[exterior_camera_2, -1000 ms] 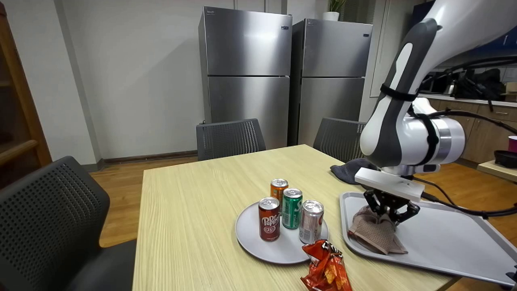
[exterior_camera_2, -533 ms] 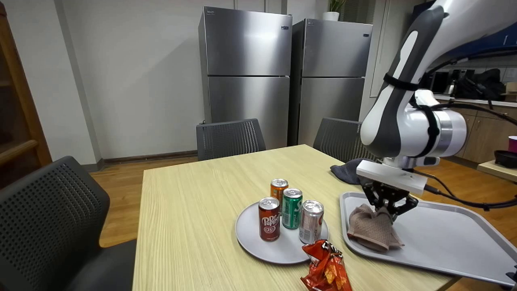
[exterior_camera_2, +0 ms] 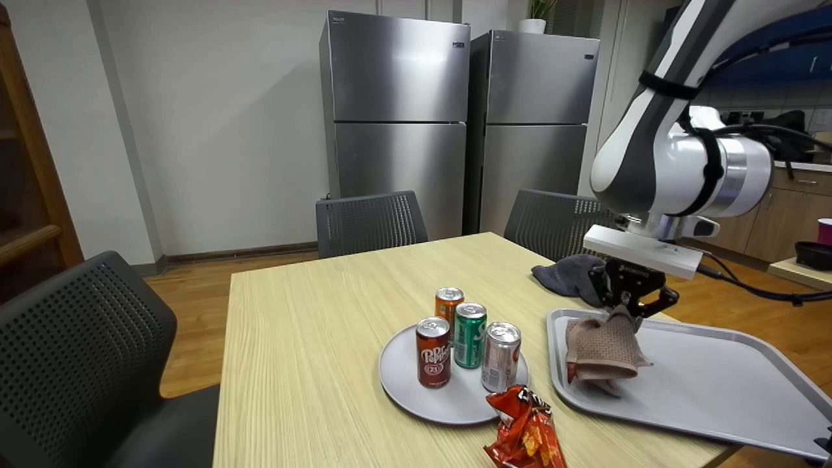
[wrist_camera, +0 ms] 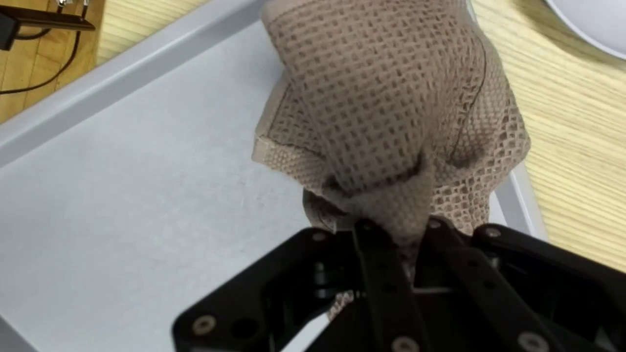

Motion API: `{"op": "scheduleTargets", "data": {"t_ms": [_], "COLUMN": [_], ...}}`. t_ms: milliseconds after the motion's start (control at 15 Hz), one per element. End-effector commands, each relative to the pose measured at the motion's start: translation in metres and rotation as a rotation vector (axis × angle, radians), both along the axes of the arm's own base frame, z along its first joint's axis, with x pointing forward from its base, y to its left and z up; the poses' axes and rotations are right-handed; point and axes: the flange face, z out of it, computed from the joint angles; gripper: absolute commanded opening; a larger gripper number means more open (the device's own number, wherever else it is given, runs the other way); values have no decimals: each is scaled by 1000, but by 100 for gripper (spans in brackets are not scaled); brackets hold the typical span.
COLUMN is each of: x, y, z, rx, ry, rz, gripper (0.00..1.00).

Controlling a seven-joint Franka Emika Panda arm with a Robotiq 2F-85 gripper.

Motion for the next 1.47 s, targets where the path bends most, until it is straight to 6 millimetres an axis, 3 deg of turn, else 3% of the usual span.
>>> {"op": "scheduleTargets", "data": {"t_ms": [0,800,1400], "x": [-5,31,68], "y": [0,-1,-6], "z": [34,91,118], "rx": [30,24,-17], "ry": [-31,-139,-204], "rz": [34,140,142], "gripper": [3,3,3]}}
